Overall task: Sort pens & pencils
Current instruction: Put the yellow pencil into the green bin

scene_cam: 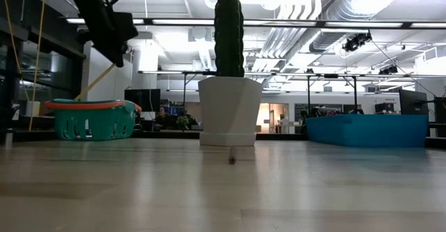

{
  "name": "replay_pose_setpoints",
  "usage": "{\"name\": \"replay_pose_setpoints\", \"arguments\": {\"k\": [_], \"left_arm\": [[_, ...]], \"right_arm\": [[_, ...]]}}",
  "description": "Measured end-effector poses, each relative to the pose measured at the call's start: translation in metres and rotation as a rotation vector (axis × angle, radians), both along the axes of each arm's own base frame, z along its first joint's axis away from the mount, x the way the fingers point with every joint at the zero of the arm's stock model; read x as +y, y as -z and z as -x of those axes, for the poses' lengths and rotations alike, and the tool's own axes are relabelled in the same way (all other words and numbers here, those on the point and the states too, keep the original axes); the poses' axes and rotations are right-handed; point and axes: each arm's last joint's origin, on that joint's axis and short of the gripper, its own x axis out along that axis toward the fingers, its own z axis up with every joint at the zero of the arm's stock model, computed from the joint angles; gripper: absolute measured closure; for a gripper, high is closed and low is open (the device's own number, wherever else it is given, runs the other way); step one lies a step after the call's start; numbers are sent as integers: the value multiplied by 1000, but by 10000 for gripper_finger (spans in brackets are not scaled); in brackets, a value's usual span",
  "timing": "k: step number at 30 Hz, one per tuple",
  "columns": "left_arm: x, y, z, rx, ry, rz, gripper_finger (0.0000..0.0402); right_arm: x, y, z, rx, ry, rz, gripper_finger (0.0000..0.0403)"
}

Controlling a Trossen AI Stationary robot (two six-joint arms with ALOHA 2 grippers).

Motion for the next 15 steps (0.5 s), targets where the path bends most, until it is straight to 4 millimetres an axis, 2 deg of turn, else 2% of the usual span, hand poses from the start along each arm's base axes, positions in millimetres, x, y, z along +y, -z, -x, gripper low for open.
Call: {"name": "replay_pose_setpoints", "arguments": {"k": [7,15], "left_arm": [[4,-2,0,-39,9,-11,393],[4,-1,1,22,3,-33,377]], "right_arm": [[-2,0,-1,4,5,7,279],[-5,0,-1,2,17,9,279]]}}
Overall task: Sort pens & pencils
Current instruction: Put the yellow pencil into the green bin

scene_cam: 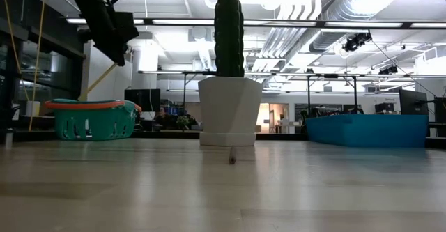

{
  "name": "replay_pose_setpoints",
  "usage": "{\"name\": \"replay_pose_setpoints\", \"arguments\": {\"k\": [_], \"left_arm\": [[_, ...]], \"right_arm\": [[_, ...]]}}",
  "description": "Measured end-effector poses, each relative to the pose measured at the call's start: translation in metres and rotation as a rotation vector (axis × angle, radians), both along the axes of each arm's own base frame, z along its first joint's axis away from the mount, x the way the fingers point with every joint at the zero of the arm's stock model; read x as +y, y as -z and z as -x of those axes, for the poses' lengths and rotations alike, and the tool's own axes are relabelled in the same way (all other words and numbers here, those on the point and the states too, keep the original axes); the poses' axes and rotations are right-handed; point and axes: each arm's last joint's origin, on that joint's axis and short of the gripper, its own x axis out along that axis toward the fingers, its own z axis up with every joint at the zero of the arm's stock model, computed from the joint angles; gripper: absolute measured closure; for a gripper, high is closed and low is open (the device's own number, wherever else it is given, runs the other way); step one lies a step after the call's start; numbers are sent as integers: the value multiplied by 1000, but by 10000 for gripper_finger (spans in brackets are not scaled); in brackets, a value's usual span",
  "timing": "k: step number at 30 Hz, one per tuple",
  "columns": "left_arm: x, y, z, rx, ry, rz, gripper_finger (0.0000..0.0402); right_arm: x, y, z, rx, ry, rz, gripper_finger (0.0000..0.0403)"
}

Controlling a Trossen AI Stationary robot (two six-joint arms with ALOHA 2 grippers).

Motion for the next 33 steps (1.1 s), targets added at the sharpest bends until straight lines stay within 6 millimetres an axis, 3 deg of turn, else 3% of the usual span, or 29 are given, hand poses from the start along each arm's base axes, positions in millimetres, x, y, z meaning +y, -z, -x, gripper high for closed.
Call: {"name": "replay_pose_setpoints", "arguments": {"k": [5,12,17,23,28,33], "left_arm": [[0,1,1,15,-11,6,393],[1,7,0,8,-57,61,371],[0,10,1,29,-113,79,393],[0,11,3,8,-173,81,374],[-1,11,3,1,-194,86,393],[-1,12,4,-12,-219,97,359]], "right_arm": [[0,0,0,-1,2,-1,279],[0,0,0,-2,6,-3,279],[0,0,0,-3,6,-3,279],[0,0,0,-3,8,-2,279],[0,0,0,-4,7,-2,279],[0,0,1,1,5,2,279]]}}
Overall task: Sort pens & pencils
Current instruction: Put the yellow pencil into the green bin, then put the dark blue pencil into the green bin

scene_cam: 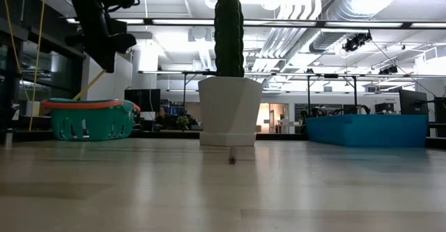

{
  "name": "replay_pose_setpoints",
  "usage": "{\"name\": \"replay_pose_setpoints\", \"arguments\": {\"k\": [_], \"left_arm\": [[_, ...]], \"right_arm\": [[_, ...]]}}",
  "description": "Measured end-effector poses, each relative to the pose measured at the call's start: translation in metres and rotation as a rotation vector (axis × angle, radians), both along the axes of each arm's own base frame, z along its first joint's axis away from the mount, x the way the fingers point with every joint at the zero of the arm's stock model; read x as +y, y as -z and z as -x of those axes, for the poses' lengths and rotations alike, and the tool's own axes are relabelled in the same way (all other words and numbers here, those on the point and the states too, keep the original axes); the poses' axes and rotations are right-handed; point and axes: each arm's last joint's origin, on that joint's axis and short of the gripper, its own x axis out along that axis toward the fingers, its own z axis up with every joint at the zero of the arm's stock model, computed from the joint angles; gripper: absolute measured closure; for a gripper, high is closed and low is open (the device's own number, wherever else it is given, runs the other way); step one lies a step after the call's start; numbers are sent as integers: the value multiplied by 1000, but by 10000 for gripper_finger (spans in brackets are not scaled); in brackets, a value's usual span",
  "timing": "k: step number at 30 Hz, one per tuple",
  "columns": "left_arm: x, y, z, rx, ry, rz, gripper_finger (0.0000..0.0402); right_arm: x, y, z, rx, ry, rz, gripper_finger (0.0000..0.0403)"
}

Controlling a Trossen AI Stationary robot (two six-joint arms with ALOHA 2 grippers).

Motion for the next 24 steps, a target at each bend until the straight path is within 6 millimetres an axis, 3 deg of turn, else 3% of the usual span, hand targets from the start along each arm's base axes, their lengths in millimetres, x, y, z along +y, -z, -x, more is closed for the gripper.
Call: {"name": "replay_pose_setpoints", "arguments": {"k": [5,16,24], "left_arm": [[-1,1,1,2,-7,9,332],[2,-2,-6,-70,83,-1,342],[3,-24,-30,-450,512,-48,346]], "right_arm": [[1,0,0,0,-5,2,279],[4,0,2,8,-17,5,279],[4,0,2,12,-36,26,279]]}}
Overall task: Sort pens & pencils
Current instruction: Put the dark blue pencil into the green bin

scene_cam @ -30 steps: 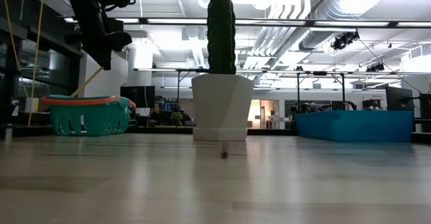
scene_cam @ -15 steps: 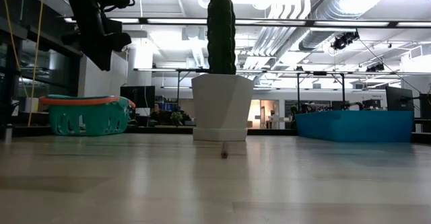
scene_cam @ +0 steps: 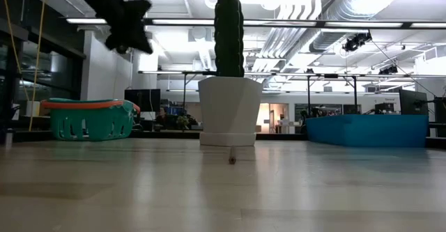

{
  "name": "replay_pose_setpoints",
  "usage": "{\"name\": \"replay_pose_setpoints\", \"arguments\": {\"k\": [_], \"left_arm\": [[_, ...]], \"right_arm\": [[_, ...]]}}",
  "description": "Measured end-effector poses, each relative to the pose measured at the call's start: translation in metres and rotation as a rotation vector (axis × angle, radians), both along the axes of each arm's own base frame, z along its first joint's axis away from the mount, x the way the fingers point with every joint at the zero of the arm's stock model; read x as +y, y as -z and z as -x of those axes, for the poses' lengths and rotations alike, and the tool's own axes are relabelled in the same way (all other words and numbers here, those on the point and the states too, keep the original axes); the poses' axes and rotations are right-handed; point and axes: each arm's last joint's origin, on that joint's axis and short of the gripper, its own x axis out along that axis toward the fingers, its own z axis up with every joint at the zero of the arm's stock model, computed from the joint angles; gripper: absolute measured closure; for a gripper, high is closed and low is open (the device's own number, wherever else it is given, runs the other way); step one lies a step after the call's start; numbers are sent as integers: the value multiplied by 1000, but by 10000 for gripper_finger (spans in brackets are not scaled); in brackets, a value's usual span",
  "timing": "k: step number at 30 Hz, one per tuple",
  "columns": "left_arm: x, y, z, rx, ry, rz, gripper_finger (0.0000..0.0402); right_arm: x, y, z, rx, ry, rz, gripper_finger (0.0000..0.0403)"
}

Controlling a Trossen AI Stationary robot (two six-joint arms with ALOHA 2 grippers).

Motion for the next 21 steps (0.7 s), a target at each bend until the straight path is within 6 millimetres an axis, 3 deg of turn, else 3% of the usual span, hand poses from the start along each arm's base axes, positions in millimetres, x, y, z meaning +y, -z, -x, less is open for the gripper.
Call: {"name": "replay_pose_setpoints", "arguments": {"k": [7,14,17,21], "left_arm": [[-42,-37,-15,-283,318,-152,348],[-99,-68,-3,-474,466,-260,353],[-119,-72,3,-493,483,-282,353],[-140,-73,8,-496,524,-283,353]], "right_arm": [[1,0,0,17,-62,15,279],[2,1,-2,22,-134,27,279],[2,16,-6,59,-107,16,279],[7,54,-17,71,-76,-37,279]]}}
